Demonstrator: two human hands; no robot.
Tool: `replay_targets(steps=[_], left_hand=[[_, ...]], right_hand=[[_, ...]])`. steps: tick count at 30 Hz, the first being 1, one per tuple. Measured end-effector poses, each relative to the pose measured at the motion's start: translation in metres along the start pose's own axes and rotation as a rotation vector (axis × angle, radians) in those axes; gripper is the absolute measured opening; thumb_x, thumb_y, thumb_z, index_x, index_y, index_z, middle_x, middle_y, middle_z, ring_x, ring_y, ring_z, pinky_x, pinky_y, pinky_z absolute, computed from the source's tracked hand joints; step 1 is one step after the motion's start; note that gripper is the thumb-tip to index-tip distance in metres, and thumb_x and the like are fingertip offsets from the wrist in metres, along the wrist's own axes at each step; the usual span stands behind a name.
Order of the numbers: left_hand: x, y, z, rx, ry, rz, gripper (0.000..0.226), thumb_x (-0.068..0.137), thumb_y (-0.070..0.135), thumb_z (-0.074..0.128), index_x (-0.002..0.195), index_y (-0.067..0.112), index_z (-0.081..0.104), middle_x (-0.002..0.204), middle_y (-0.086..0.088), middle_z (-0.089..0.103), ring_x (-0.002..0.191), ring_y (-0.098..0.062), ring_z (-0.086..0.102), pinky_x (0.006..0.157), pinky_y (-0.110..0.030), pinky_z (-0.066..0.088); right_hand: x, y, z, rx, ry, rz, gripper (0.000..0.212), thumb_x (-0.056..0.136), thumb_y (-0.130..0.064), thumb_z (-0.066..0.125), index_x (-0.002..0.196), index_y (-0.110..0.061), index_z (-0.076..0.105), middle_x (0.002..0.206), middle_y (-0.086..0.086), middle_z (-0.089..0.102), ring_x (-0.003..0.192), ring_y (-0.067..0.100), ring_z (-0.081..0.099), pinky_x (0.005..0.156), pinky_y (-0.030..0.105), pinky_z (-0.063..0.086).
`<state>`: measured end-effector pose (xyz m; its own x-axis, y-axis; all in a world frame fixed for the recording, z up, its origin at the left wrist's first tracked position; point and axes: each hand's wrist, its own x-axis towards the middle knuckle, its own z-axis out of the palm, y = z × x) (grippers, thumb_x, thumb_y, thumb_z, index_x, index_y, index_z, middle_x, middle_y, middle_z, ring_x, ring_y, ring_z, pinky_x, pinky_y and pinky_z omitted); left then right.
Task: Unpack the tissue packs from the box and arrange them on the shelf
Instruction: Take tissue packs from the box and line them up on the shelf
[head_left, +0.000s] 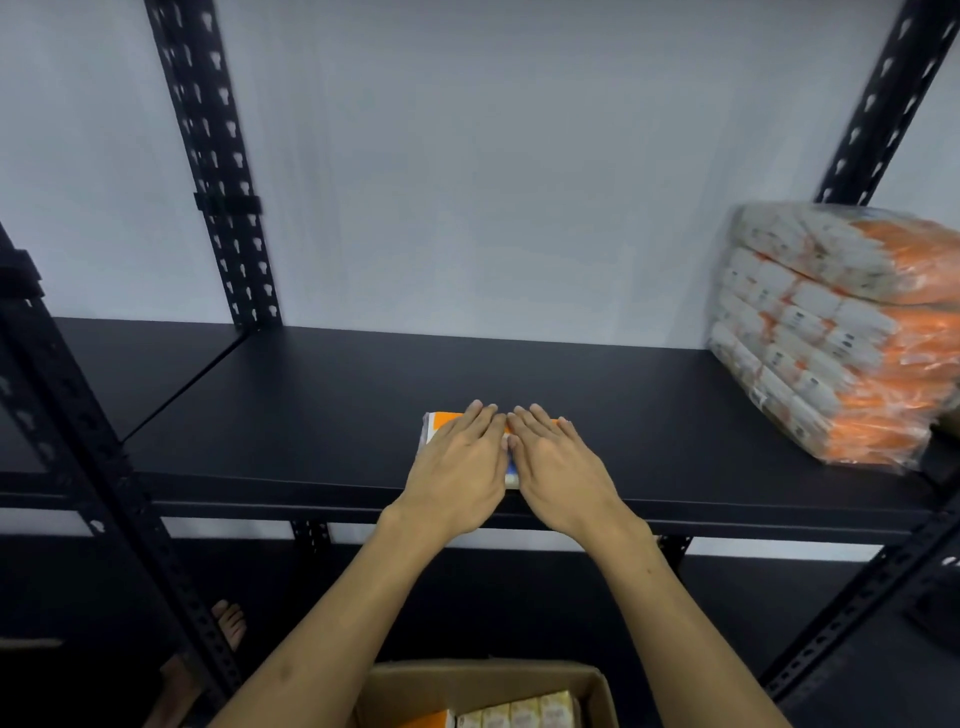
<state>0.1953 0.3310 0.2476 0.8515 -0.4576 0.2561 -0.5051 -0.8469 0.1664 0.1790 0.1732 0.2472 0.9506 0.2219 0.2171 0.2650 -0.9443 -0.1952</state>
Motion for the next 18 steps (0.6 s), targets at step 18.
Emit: replay_targets(steps=[18], left_hand=[[-0.025,-0.035,-0.011,-0.018,-0.025,-0.183,0.056,0.106,0.054,0.013,0.160,0.040,0.014,0.169,0.000,0.018,0.156,-0.019,0.013,0.125,-0.040,0.013]], right_hand=[[-0.015,0.035,-0.006,0.111,-0.041,0.098,0.057,0.110,-0.045,0.017,0.163,-0.023,0.016,0.169,-0.010,0.013,0.155,0.004,0.005,0.125,0.030,0.007]])
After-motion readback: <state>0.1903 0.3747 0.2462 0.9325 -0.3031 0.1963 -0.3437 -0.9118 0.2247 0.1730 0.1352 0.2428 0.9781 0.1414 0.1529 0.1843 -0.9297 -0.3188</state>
